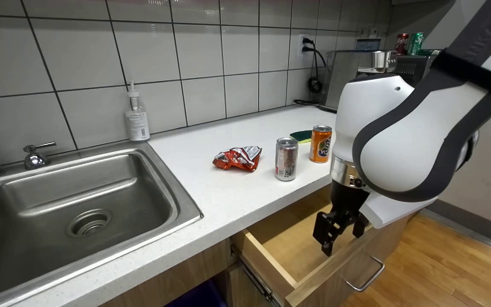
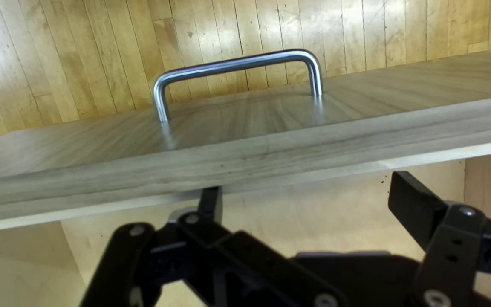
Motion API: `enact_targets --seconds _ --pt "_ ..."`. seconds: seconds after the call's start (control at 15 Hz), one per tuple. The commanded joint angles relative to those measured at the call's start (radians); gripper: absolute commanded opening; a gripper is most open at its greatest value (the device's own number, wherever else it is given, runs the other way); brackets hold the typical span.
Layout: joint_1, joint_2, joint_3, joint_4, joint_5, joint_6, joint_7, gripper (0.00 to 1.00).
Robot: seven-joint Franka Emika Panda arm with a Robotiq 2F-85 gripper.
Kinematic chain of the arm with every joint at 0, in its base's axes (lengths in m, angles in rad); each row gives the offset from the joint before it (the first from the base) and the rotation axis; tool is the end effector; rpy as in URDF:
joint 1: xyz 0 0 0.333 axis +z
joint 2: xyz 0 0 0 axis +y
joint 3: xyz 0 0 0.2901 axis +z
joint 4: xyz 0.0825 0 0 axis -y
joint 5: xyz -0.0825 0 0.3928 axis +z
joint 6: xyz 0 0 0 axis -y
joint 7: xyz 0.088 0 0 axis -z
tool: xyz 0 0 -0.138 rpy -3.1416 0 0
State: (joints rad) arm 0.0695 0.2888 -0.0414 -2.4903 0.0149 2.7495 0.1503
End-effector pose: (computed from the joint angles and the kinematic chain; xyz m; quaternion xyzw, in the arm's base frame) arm 0.4619 0.0107 0.1092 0.9976 -0.0672 -0.0143 0.0045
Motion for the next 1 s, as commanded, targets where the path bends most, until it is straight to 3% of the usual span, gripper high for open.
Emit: enact_targets --seconds 0.0,0.93 --pt "-0.022 -0.044 0.03 -0.044 0.033 -0.053 -0.02 1.0" --pt "-0.009 -0.088 0.017 -0.095 -0.011 -0.13 -0.014 1.0"
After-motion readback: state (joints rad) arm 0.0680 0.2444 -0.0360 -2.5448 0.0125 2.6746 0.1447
